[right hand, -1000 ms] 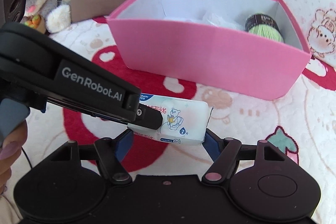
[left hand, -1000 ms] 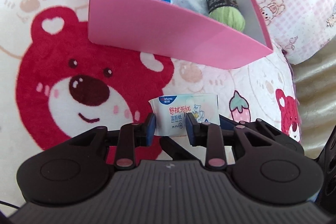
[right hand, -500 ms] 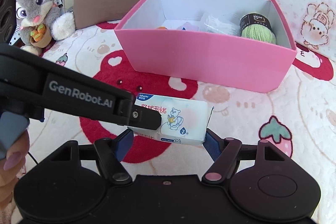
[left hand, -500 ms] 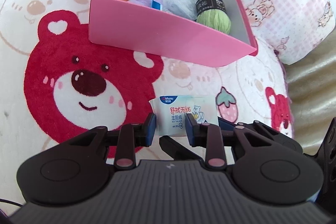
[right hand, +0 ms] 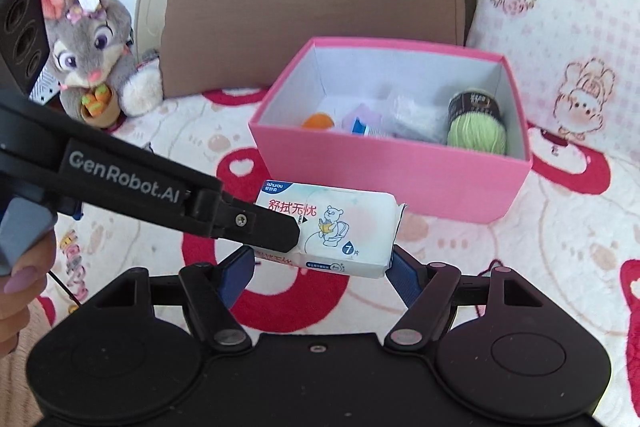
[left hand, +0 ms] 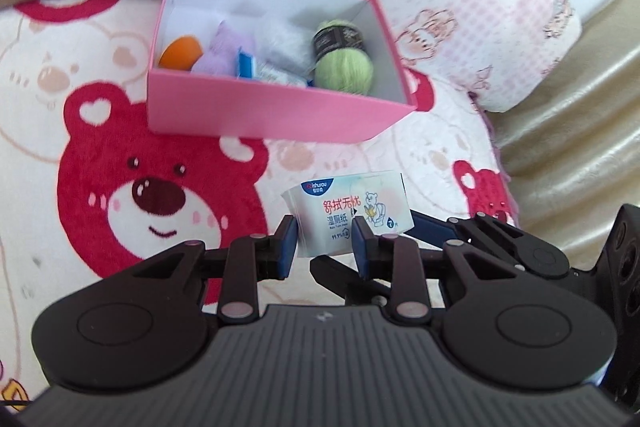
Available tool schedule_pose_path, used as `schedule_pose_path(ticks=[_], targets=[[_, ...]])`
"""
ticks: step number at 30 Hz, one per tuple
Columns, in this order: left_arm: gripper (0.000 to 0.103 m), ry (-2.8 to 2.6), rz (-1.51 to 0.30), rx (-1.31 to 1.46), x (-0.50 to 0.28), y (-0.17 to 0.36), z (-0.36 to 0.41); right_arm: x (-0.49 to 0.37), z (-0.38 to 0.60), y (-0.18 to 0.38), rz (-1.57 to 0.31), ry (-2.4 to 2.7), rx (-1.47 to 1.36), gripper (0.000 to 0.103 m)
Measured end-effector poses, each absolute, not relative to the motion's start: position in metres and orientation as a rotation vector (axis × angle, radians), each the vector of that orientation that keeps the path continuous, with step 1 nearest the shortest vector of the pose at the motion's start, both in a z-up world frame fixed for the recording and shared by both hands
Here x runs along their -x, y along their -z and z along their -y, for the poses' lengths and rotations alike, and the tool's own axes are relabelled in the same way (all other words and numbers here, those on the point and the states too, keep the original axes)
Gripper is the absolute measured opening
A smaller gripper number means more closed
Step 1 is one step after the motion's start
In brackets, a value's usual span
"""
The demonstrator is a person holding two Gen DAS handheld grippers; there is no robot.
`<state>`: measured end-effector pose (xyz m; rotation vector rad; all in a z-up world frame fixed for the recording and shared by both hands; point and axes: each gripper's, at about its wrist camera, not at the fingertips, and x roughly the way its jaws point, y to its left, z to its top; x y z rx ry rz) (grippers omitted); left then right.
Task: Organize objects
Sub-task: 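Lift the tissue pack with the left tool and carry it over the pink box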
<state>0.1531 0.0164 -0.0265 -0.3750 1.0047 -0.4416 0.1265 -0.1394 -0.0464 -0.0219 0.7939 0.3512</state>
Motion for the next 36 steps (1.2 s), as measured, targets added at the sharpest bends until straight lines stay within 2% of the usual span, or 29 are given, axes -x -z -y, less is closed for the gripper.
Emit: schedule_pose_path(ticks=[18, 30, 36], targets=[[0.028, 0.498, -0.904, 0.338, -0.17, -0.032, -0.026, -0.138, 0.139, -0.013, -0.683, -0.354, 0.044, 0.076], [0.029, 0.447, -0.816, 0.288, -0.216, -0.073, -0.027, -0.191, 0.138, -0.045, -0.598, -0.354, 0.06, 0.074], [0.029, 0.413, -0.811, 0.312, -0.252, -0.065, -0.023, -0.229, 0.148, -0.036, -0.61, -0.386, 0.058, 0.07]])
